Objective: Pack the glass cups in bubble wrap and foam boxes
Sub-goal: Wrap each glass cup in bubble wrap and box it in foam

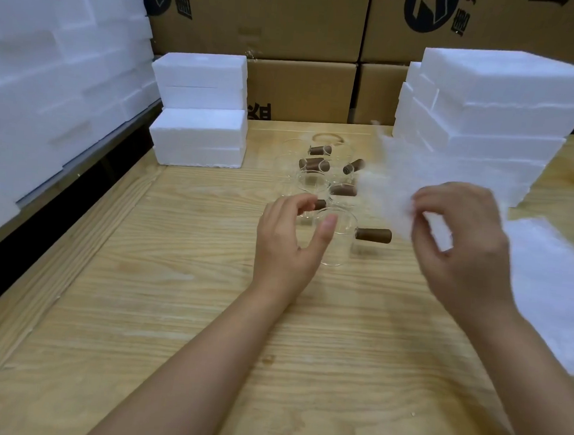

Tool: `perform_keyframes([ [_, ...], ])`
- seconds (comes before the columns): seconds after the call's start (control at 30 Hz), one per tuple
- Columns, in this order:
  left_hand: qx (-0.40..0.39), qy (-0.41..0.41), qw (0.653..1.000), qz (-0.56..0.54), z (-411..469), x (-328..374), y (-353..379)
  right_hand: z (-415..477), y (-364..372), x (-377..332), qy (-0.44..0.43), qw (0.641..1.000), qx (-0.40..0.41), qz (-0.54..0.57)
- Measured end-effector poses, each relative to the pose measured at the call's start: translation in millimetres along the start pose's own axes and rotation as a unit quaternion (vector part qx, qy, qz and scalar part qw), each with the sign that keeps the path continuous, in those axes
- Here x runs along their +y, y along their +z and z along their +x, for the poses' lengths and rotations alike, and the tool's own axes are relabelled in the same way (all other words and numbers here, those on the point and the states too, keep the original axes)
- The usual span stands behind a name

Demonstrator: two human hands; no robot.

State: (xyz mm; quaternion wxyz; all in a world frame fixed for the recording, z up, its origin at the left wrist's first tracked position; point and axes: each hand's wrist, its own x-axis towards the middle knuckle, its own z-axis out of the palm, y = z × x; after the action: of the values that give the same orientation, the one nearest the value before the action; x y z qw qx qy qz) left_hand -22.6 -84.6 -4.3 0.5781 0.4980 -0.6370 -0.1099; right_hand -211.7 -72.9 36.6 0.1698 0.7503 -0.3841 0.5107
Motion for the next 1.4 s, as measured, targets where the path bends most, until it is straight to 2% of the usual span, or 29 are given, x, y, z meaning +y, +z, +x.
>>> perform_keyframes([
  [0.07,0.032,0.031,0.998,-0.043,-1.2,4.1,-0.8,-4.4,9.6,-7.0,-0.034,0.998,-0.038,0.02],
  [0.2,-0.002,0.029,0.996,-0.084,-3.9,10.8,3.7,-13.6,18.0,-9.7,-0.038,0.995,-0.081,0.044],
  [0.4,0.066,-0.011,0.997,-0.029,3.8,6.3,-1.0,-15.7,14.2,-4.5,0.011,0.994,-0.06,0.086],
  [0.5,0.048,-0.039,0.997,-0.049,10.5,3.0,-8.4,-14.9,10.5,-3.9,0.022,0.989,-0.057,0.138],
  [0.6,0.037,-0.005,0.996,-0.077,20.1,5.7,-16.0,-13.5,8.8,-4.6,0.028,0.981,-0.062,0.182],
  [0.67,0.043,-0.009,0.992,-0.114,27.7,11.7,-19.1,-12.7,8.5,-6.5,0.062,0.973,-0.055,0.217],
  [0.77,0.058,-0.03,0.99,-0.129,37.2,17.4,-25.3,-13.1,10.1,-9.0,0.17,0.948,-0.008,0.268],
  [0.87,0.064,-0.045,0.995,-0.066,48.6,24.6,-35.0,-13.9,12.6,-7.8,0.251,0.924,0.018,0.289],
  [0.93,0.06,-0.052,0.997,-0.023,57.1,31.1,-43.1,-14.7,15.5,-8.7,0.282,0.916,-0.007,0.285],
  [1.03,0.103,-0.006,0.991,0.085,68.6,41.5,-60.0,-19.2,24.5,-7.1,0.328,0.906,-0.069,0.26],
  [1.1,0.145,0.022,0.977,0.154,74.5,48.8,-74.5,-23.3,31.5,-2.5,0.369,0.895,-0.131,0.215],
  [1.2,0.158,0.024,0.949,0.272,79.4,56.6,-92.0,-26.7,38.6,3.7,0.389,0.876,-0.223,0.176],
  [1.33,0.175,0.051,0.888,0.422,78.0,69.2,-106.5,-26.2,40.7,3.6,0.359,0.888,-0.24,0.155],
  [1.4,0.169,0.049,0.876,0.45,76.7,73.8,-107.9,-25.5,39.4,3.9,0.364,0.884,-0.241,0.169],
])
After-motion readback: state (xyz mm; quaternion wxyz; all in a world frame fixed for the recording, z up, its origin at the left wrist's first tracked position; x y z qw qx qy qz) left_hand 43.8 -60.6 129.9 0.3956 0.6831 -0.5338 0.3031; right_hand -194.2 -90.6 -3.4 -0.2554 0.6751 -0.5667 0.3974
